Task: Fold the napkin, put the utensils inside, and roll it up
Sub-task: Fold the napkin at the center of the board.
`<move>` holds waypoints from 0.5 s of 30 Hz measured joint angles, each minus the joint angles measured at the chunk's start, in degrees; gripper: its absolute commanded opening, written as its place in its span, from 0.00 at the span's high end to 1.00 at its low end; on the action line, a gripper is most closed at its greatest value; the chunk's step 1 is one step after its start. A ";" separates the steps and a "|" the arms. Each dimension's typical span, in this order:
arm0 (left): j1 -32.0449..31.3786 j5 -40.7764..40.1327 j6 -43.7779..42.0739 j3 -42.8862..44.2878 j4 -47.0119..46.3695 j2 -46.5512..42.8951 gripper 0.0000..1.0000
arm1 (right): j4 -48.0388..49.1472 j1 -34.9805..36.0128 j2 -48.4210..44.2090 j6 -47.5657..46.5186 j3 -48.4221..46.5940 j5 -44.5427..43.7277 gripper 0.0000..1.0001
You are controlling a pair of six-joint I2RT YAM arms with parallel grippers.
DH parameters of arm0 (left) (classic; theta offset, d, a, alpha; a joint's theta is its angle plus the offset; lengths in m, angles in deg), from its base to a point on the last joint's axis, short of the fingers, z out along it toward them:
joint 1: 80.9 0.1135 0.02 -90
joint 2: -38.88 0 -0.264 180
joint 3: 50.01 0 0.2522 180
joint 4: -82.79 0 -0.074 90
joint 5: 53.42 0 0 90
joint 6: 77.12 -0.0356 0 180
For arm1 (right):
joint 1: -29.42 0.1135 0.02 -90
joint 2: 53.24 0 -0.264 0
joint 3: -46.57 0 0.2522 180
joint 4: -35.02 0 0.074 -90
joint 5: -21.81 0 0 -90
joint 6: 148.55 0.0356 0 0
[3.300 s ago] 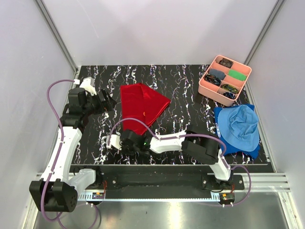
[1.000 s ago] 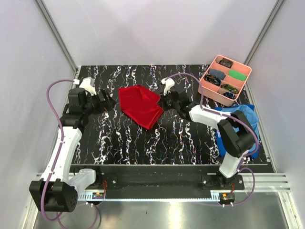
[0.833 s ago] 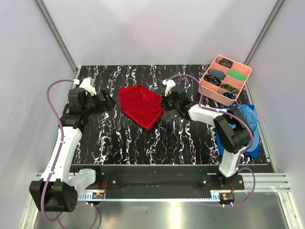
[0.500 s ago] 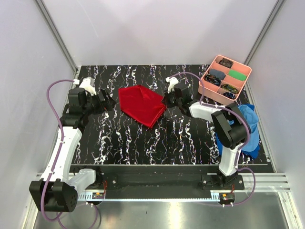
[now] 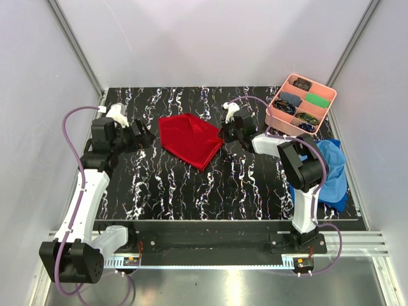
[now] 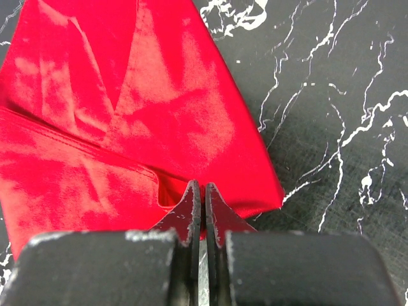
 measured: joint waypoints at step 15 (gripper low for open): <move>0.00 0.02 0.00 0.00 0.00 0.00 0.01 | -0.48 -0.98 0.07 2.19 -1.86 -2.27 0.17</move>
